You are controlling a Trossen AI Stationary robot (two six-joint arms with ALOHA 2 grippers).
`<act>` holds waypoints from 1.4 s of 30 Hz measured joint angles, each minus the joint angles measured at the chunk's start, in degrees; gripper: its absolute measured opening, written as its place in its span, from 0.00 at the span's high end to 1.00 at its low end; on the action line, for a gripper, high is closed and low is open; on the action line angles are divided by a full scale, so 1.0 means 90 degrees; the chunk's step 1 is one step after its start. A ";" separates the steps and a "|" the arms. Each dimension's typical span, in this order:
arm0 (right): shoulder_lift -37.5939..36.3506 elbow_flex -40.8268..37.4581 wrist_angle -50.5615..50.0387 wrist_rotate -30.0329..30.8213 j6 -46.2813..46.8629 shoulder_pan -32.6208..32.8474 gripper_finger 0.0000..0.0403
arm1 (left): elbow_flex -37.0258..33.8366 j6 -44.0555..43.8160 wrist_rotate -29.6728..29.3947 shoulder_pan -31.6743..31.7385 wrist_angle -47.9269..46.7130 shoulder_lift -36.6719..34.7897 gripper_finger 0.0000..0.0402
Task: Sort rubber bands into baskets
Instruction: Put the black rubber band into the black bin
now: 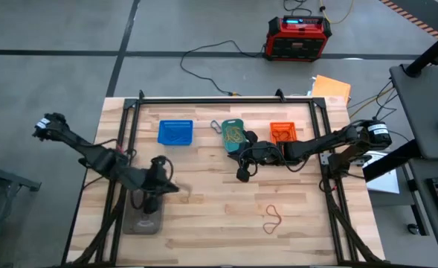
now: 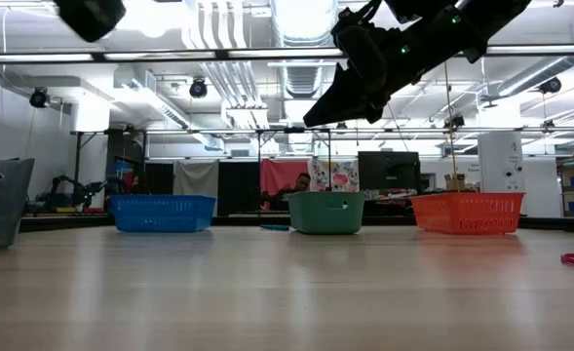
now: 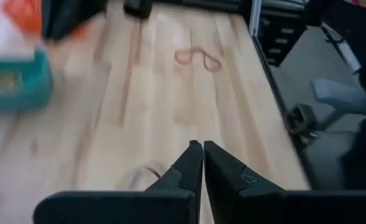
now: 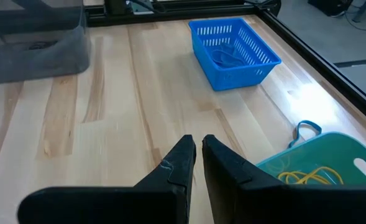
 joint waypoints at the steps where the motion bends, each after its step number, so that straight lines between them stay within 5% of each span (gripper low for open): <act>1: 0.0000 0.0000 0.0000 0.0000 0.0000 0.0000 0.93 | 0.0156 -0.0368 0.0000 -0.0119 -0.0395 -0.0039 1.00; 8: 0.0000 0.0000 0.0013 0.0000 0.0002 0.0000 0.93 | 0.1606 -0.2238 0.0454 -0.1014 -0.3416 0.0077 1.00; 12: 0.0000 0.0000 0.0015 0.0000 0.0003 0.0000 0.93 | 0.2201 -0.2707 0.0294 -0.1311 -0.4215 0.0309 1.00; 29: 0.0000 0.0000 0.0091 -0.0002 0.0206 0.0012 0.93 | 0.1670 -0.1889 -0.0461 -0.1329 -0.3405 0.1886 1.00; 42: 0.0000 0.0000 0.0117 -0.0002 0.0283 0.0012 0.93 | 0.1690 -0.1436 0.0549 -0.0638 -0.2967 0.3944 1.00</act>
